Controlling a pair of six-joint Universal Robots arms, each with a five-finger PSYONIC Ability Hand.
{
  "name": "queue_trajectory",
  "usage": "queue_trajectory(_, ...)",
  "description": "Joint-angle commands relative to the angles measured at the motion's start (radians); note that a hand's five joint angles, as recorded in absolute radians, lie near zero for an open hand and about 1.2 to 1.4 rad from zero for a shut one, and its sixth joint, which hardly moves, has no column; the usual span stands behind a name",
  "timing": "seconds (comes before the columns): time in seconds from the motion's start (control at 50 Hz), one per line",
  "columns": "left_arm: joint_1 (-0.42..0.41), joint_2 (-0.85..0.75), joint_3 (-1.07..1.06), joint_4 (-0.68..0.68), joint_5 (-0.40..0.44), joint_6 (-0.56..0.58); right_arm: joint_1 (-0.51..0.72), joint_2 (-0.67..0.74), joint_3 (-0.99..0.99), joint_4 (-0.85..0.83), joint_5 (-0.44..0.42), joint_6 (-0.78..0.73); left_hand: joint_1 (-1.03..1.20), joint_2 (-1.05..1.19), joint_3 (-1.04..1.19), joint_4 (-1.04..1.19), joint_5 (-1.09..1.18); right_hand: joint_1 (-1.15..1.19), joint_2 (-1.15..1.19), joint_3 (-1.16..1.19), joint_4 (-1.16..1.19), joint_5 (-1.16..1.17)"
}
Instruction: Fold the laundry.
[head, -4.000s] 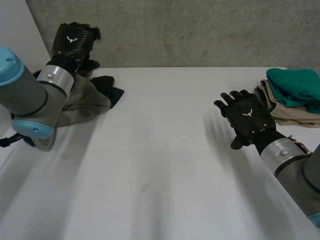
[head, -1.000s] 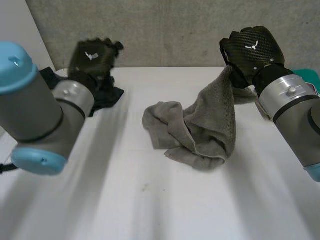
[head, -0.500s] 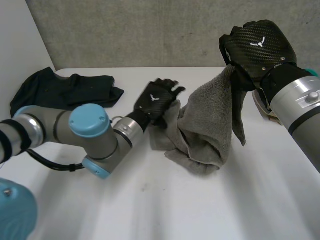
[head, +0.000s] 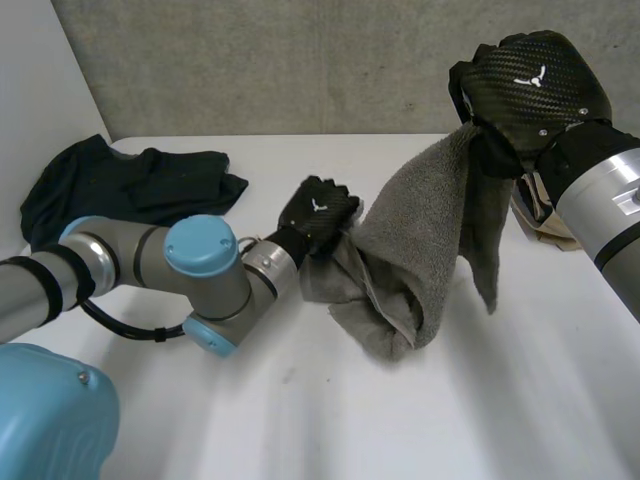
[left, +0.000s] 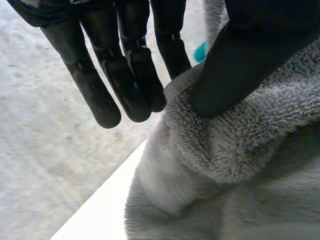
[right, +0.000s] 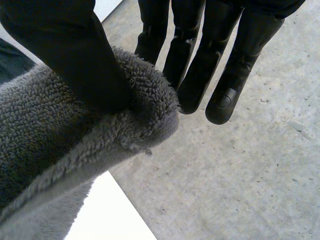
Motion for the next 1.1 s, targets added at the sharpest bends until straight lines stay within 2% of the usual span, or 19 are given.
queue_trajectory(0.02, 0.003, 0.15, -0.121, -0.055, -0.14, 0.072, -0.04, 0.012, -0.029, -0.002, 0.001, -0.003, 0.265, 0.203, 0.209, 0.2, 0.25, 0.412, 0.223, 0.211, 0.209, 0.255)
queue_trajectory(0.12, 0.002, 0.375, -0.305, -0.172, -0.236, 0.08, -0.093, 0.076, -0.095, -0.004, 0.001, 0.0, 0.265, 0.203, 0.209, 0.2, 0.25, 0.412, 0.223, 0.211, 0.209, 0.255)
queue_trajectory(0.18, -0.006, 0.507, -0.417, -0.241, -0.27, 0.07, -0.099, 0.173, -0.177, -0.002, 0.01, -0.002, 0.265, 0.203, 0.209, 0.2, 0.25, 0.412, 0.223, 0.211, 0.209, 0.255)
queue_trajectory(0.24, -0.013, 0.599, -0.503, -0.271, -0.276, 0.052, -0.103, 0.261, -0.268, -0.004, 0.015, -0.003, 0.265, 0.203, 0.209, 0.2, 0.25, 0.412, 0.223, 0.211, 0.209, 0.255)
queue_trajectory(0.34, -0.076, 0.791, -0.675, -0.279, -0.273, -0.028, -0.093, 0.406, -0.398, -0.016, 0.013, -0.008, 0.265, 0.203, 0.209, 0.2, 0.25, 0.412, 0.223, 0.211, 0.209, 0.255)
queue_trajectory(0.44, -0.133, 0.853, -0.738, -0.28, -0.28, -0.071, -0.09, 0.538, -0.495, -0.077, 0.004, -0.011, 0.265, 0.203, 0.209, 0.2, 0.25, 0.412, 0.223, 0.211, 0.209, 0.255)
queue_trajectory(0.5, -0.164, 0.856, -0.744, -0.28, -0.281, -0.074, -0.071, 0.614, -0.507, -0.185, -0.016, -0.005, 0.265, 0.203, 0.209, 0.2, 0.25, 0.412, 0.223, 0.211, 0.209, 0.255)
queue_trajectory(0.6, -0.171, 0.844, -0.734, -0.277, -0.29, -0.072, 0.033, 0.737, -0.504, -0.314, -0.105, 0.0, 0.265, 0.203, 0.209, 0.2, 0.25, 0.412, 0.223, 0.211, 0.209, 0.255)
queue_trajectory(0.62, -0.171, 0.839, -0.729, -0.277, -0.298, -0.072, 0.041, 0.751, -0.504, -0.314, -0.119, 0.0, 0.265, 0.203, 0.209, 0.2, 0.25, 0.323, 0.134, 0.122, 0.12, 0.166)
queue_trajectory(0.64, -0.17, 0.833, -0.721, -0.277, -0.312, -0.072, 0.047, 0.763, -0.504, -0.311, -0.131, 0.001, 0.265, 0.203, 0.209, 0.2, 0.25, 0.051, -0.137, -0.149, -0.151, -0.105)
queue_trajectory(0.66, -0.168, 0.83, -0.717, -0.277, -0.321, -0.071, 0.053, 0.774, -0.504, -0.305, -0.142, 0.003, 0.265, 0.203, 0.209, 0.2, 0.25, -0.28, -0.468, -0.481, -0.482, -0.436)
queue_trajectory(0.68, -0.168, 0.83, -0.711, -0.277, -0.332, -0.069, 0.059, 0.783, -0.5, -0.286, -0.152, 0.008, 0.265, 0.203, 0.209, 0.2, 0.25, -0.81, -0.999, -1.011, -1.012, -0.966)
queue_trajectory(0.78, -0.168, 0.836, -0.682, -0.274, -0.375, -0.063, 0.05, 0.742, -0.486, -0.21, -0.119, 0.061, 0.265, 0.203, 0.209, 0.2, 0.25, -0.81, -0.999, -1.011, -1.012, -0.966)
queue_trajectory(0.88, -0.162, 0.842, -0.625, -0.274, -0.379, -0.06, 0.036, 0.58, -0.446, -0.095, 0.025, 0.164, 0.265, 0.203, 0.209, 0.2, 0.25, -0.81, -0.999, -1.011, -1.012, -0.966)
queue_trajectory(0.92, -0.153, 0.842, -0.611, -0.276, -0.381, -0.058, -0.006, 0.499, -0.409, -0.029, 0.076, 0.202, 0.265, 0.203, 0.209, 0.2, 0.25, -0.81, -0.999, -1.011, -1.012, -0.966)
queue_trajectory(1.0, -0.13, 0.842, -0.576, -0.277, -0.379, -0.058, -0.094, 0.406, -0.321, 0.114, 0.087, 0.25, 0.265, 0.203, 0.209, 0.2, 0.25, -0.81, -0.999, -1.011, -1.012, -0.966)
queue_trajectory(1.1, -0.128, 0.837, -0.537, -0.277, -0.381, -0.06, -0.14, 0.34, -0.193, 0.286, 0.081, 0.331, 0.265, 0.203, 0.209, 0.2, 0.25, -0.81, -0.999, -1.011, -1.012, -0.966)
